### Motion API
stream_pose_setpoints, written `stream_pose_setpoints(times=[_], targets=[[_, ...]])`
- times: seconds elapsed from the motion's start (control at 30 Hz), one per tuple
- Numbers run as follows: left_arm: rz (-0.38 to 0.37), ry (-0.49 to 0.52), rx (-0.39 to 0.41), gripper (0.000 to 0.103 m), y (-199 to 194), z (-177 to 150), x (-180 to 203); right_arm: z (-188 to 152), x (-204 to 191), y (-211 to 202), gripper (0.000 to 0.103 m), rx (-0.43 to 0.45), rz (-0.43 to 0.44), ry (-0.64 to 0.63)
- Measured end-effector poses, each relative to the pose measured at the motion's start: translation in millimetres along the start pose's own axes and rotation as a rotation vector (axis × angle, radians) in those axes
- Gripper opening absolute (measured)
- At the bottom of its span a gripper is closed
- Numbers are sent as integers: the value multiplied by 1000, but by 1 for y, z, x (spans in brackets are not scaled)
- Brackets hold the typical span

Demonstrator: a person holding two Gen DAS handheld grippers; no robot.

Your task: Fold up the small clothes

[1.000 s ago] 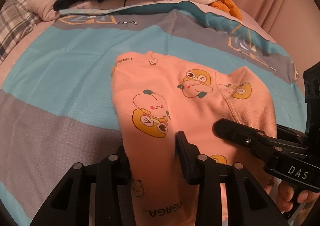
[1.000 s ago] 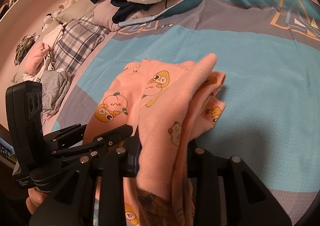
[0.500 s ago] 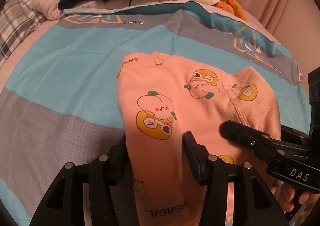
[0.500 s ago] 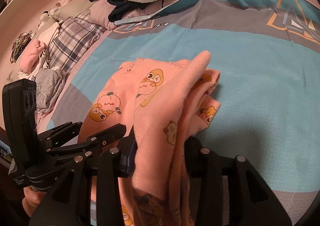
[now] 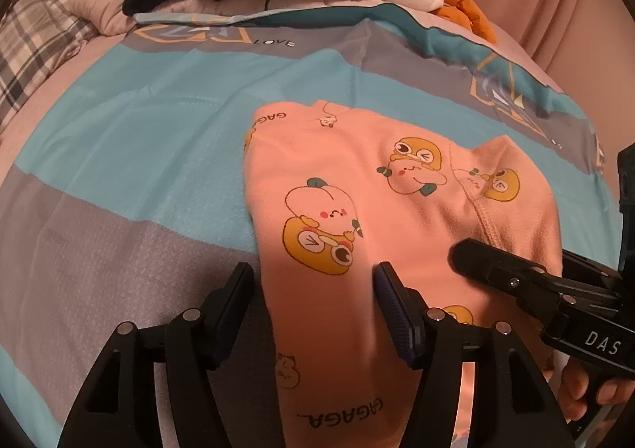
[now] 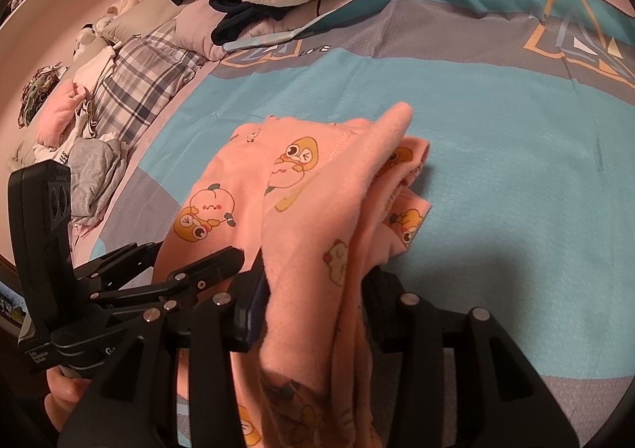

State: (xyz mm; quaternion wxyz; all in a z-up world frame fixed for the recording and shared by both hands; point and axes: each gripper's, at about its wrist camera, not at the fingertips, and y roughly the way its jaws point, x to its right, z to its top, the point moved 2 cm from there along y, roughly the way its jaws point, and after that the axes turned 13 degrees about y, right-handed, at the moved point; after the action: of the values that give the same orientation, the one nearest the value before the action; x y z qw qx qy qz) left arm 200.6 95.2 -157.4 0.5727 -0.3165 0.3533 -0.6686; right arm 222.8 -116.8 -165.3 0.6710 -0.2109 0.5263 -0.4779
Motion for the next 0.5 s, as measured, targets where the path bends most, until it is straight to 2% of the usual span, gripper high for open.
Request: stream_pose_setpoints(times=[0.5], targets=[[7, -7, -6, 64, -3, -3, 0, -2, 6, -10, 45, 15, -6, 26]])
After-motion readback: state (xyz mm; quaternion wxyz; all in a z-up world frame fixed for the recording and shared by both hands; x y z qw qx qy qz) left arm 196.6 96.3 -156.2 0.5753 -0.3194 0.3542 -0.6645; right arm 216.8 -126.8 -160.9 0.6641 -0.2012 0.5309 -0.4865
